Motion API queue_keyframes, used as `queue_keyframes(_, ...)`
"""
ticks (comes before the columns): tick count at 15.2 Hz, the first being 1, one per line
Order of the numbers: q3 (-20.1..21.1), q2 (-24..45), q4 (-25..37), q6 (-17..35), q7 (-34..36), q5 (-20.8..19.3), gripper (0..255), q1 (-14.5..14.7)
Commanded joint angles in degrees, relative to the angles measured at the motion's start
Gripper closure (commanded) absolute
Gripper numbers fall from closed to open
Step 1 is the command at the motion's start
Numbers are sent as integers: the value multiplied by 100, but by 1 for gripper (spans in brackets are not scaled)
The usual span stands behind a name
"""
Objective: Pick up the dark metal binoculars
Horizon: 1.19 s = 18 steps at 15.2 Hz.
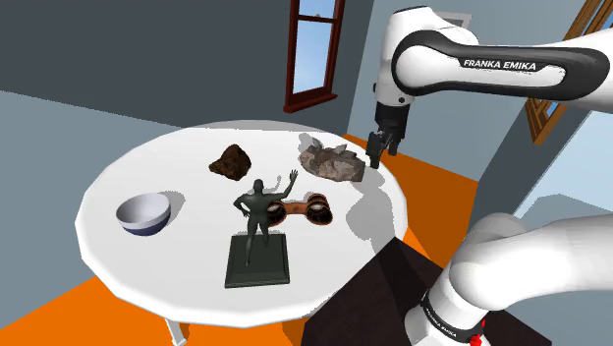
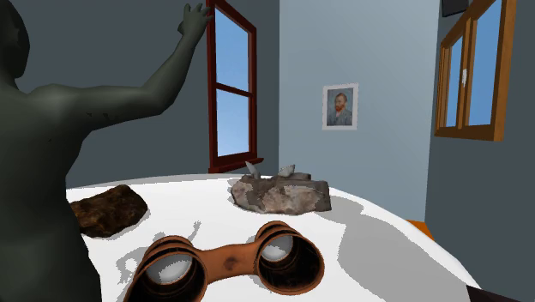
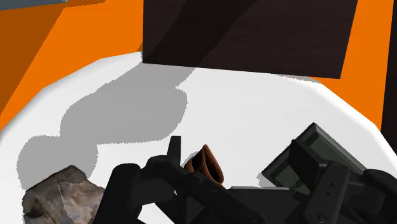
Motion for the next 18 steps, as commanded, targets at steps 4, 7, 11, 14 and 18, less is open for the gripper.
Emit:
queue_keyframes(4, -238, 435, -134, 608, -487, -99, 0, 97)
queue_keyframes(7, -459, 944, -189, 1206, -972, -159, 0, 201)
queue_keyframes(11, -718, 1715, -141, 1967, -1629, -162, 0, 353)
queue_keyframes(14, -878, 2344, -20, 2494, -2139, -95, 0, 475)
queue_keyframes(18, -1027, 3224, 246, 3116, -2849, 98, 0, 632)
